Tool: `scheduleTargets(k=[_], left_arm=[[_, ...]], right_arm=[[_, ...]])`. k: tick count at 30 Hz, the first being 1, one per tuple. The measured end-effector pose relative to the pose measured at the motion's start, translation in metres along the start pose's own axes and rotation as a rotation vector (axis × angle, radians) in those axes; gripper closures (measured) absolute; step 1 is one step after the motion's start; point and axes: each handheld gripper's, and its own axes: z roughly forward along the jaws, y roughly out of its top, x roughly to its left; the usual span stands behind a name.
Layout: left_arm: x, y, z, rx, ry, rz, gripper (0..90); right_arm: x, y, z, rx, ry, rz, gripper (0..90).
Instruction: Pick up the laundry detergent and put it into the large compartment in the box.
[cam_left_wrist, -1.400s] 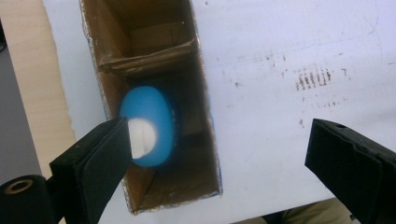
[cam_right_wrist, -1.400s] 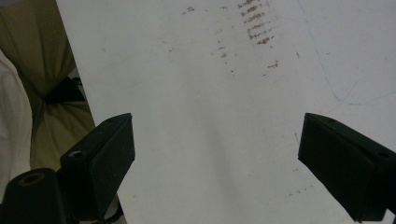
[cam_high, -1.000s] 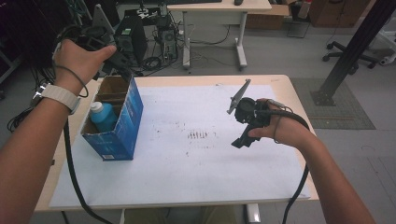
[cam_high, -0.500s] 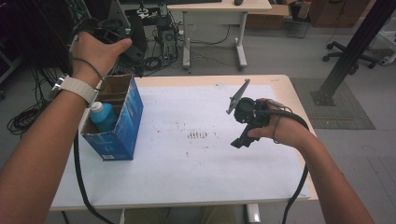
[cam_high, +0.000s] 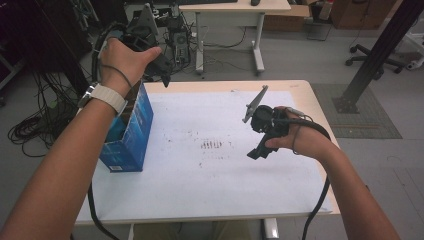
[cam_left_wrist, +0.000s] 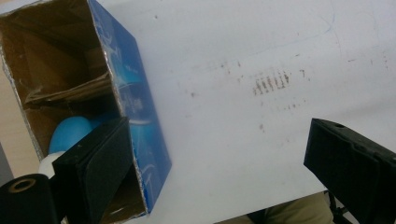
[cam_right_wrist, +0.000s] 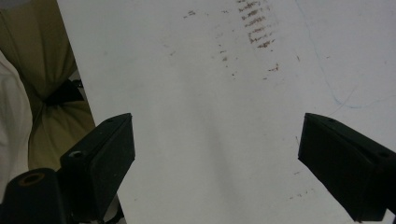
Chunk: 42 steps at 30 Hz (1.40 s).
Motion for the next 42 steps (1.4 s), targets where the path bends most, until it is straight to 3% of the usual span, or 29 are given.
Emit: scheduleTargets(k=[18,24,42], left_arm=[[-0.023,0.002,0.016,0.012,0.001,0.023,8.9],[-0.031,0.003,0.026,0.041,-0.013,0.033,8.9],[-0.039,0.005,0.039,0.050,-0.019,0.038,8.9]], right_arm=[[0.005,0.003,-0.001,-0.001,-0.003,-0.007,10.9],[0.005,0.003,0.001,-0.001,-0.001,-0.008,10.9],[0.005,0.000,0.000,0.002,-0.002,-0.004,10.9]])
